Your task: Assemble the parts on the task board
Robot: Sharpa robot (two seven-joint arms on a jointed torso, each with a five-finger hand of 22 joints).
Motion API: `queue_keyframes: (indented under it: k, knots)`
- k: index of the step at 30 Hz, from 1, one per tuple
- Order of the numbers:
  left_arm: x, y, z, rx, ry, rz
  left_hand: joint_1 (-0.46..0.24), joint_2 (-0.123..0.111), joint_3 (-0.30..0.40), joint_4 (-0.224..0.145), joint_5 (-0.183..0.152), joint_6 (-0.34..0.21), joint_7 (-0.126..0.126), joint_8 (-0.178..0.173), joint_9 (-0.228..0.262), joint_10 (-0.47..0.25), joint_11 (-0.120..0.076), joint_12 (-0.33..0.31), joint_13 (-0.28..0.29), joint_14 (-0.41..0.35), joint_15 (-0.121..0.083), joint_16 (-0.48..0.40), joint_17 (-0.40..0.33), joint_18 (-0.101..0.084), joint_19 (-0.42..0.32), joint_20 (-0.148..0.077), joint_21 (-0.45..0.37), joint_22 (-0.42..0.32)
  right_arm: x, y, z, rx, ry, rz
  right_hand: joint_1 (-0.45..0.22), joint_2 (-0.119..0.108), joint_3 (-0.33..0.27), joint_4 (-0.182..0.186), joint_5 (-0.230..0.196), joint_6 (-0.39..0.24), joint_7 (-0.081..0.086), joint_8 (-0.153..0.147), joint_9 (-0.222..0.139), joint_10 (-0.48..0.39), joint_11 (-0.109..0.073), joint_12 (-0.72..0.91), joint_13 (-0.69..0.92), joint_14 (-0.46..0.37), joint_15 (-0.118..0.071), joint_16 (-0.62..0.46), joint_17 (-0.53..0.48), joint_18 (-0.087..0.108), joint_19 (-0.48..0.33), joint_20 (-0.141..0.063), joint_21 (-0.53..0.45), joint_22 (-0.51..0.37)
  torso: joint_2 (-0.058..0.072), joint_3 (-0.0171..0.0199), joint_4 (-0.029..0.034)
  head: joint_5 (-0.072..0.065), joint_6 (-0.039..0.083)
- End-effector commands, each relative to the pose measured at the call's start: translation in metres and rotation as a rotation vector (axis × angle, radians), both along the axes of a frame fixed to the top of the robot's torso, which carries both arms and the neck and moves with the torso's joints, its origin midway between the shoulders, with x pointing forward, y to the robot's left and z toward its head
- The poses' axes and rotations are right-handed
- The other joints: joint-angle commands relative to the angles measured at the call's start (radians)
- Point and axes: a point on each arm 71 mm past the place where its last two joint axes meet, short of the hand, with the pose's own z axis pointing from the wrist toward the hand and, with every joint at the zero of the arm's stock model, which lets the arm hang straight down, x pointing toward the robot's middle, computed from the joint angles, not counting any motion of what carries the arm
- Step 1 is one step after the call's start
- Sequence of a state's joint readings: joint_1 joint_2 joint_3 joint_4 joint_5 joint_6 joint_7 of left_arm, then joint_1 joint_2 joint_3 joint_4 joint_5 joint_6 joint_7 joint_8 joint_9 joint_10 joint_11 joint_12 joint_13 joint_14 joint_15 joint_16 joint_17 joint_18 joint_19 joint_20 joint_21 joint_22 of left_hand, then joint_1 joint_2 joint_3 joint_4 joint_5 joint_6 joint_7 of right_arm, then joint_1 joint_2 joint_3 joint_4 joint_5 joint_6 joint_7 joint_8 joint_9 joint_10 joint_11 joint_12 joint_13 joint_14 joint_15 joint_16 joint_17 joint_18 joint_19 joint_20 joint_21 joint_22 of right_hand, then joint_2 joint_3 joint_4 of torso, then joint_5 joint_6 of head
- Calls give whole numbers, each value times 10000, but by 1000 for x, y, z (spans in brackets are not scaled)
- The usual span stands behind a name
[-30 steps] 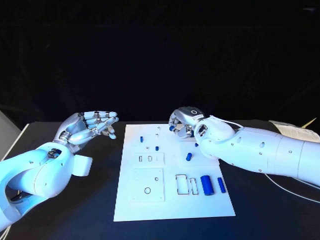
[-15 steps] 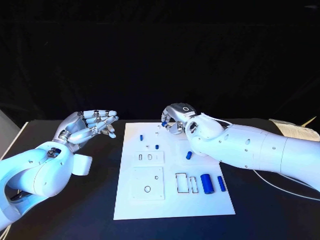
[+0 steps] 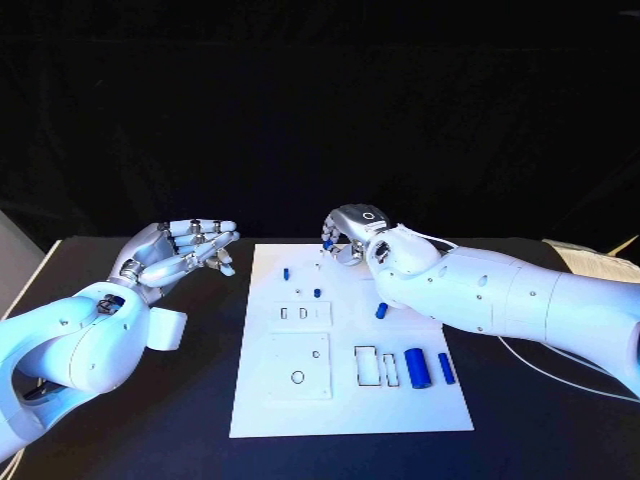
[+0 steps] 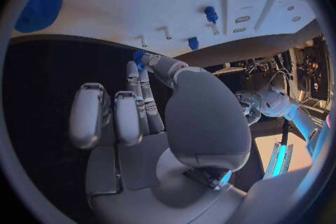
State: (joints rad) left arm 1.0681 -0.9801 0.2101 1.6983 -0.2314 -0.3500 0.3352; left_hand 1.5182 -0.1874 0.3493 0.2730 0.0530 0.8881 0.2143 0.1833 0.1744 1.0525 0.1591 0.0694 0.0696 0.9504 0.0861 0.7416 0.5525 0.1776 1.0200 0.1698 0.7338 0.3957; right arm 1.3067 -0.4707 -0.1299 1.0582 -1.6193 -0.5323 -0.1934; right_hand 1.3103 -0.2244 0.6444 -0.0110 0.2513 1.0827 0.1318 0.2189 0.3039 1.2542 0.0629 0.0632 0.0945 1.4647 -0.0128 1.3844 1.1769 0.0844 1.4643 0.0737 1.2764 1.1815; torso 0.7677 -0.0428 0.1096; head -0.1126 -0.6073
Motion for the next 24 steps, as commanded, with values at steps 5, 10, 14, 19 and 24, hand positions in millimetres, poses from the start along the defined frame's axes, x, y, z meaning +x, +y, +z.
queue_keyframes:
  k: [5, 10, 14, 19, 24]
  knots:
    - [-2, -3, 2, -46, -76, -216, 35, -76, 2, 10, -11, 10, 63, -58, 7, -58, 0, -51, -8, -59, 27, 74, 13, 34, -82, 31, 66, 29, 2, 3, -4, -55, 143, 77, 0, -99, -19, -48, -9, -8, 27, 53, 13, 10, 41, -6, -3, 395, -72, 52, 1, -74, 183, 3, 49, 2, 17, -46, 61, -11, -52]
    - [-2, -3, 2, -49, -78, -228, 35, -76, 2, 10, -11, 10, 63, -58, 7, -58, 0, -51, -8, -59, 27, 74, 13, 34, -82, 31, 66, 29, 3, 4, -6, -93, 234, 60, 0, -99, -19, -48, -9, -8, 27, 53, 13, 10, 41, -6, -3, 395, -72, 52, 1, -74, 183, 3, 49, 2, 26, -54, 48, 22, -49]
    - [-2, -4, 2, -53, -80, -245, 35, -76, 2, 10, -11, 10, 63, -58, 7, -58, 0, -51, -8, -59, 27, 74, 13, 34, -82, 31, 66, 29, 3, 4, -8, -112, 314, 76, -21, -104, -22, -40, -20, -18, 30, 51, 22, 3, 46, -7, -4, 393, -68, 49, -13, -73, 179, 5, 44, -3, 33, -56, 57, 39, -71]
    - [-3, -4, 2, -57, -80, -254, 35, -76, 2, 10, -11, 10, 63, -58, 7, -58, 0, -51, -8, -59, 27, 74, 13, 34, -82, 31, 66, 29, 3, 6, -10, -142, 406, 109, -21, -104, -22, -40, -20, -18, 30, 51, 22, 3, 46, -7, -4, 393, -68, 49, -13, -73, 179, 5, 44, -3, 41, -52, 54, 83, -87]
    - [-3, -4, 3, -60, -80, -258, 35, -76, 2, 10, -11, 10, 63, -58, 7, -58, 0, -51, -8, -59, 27, 74, 13, 34, -82, 31, 66, 29, 3, 7, -12, -151, 460, 116, -38, -108, -25, -33, -25, -26, 32, 48, 27, -4, 49, -9, -5, 393, -65, 52, -12, -72, 176, 7, 39, -8, 40, -60, 52, 96, -117]
